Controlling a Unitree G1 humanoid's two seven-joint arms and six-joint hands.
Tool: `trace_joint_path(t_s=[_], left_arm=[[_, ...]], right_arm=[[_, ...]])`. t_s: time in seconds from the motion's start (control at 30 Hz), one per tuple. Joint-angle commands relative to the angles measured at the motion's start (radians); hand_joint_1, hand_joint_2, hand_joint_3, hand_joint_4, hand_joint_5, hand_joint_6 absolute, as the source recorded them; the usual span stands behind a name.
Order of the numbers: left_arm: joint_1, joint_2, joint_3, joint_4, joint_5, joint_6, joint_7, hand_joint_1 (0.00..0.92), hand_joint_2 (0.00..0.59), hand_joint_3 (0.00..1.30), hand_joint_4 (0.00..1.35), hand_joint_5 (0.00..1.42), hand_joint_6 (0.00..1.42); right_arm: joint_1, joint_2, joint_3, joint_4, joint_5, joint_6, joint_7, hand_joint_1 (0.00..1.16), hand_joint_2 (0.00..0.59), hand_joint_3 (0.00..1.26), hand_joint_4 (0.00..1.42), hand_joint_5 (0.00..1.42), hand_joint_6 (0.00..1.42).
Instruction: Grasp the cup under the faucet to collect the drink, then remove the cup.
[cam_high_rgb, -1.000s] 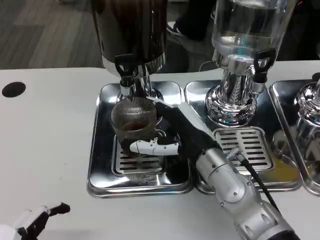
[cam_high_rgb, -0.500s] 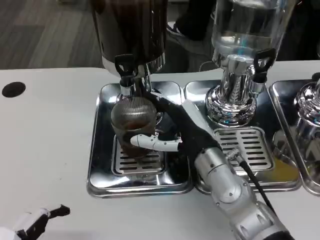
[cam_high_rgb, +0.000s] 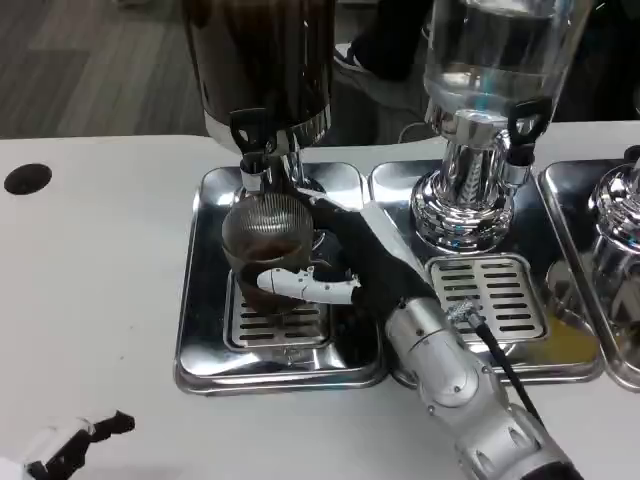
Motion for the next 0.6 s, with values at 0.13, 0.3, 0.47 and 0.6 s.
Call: trace_joint_path(t_s=[0.13, 0.3, 0.47, 0.6], left_arm=[[0.001, 0.013, 0.017, 0.009, -0.025, -0.010, -0.032, 0.000, 0.081, 0.40, 0.36, 0.44, 0.56], [-0.001, 0.010, 0.022, 0.010, -0.028, -0.014, -0.039, 0.000, 0.081, 0.40, 0.36, 0.44, 0.56], [-0.002, 0.008, 0.023, 0.011, -0.028, -0.016, -0.041, 0.000, 0.083, 0.40, 0.36, 0.44, 0.56], [-0.002, 0.006, 0.025, 0.011, -0.028, -0.019, -0.042, 0.000, 0.085, 0.40, 0.36, 0.44, 0.56]], right_arm=[[-0.010, -0.003, -0.015, 0.011, 0.027, -0.039, 0.009, 0.70, 0.100, 0.27, 0.27, 0.23, 0.07], [-0.012, -0.007, -0.023, 0.021, 0.043, -0.053, 0.026, 0.70, 0.094, 0.30, 0.31, 0.27, 0.09], [-0.015, -0.012, -0.032, 0.038, 0.060, -0.073, 0.045, 0.70, 0.097, 0.31, 0.32, 0.27, 0.09], [-0.018, -0.012, -0.040, 0.055, 0.070, -0.093, 0.057, 0.70, 0.094, 0.31, 0.32, 0.28, 0.11]])
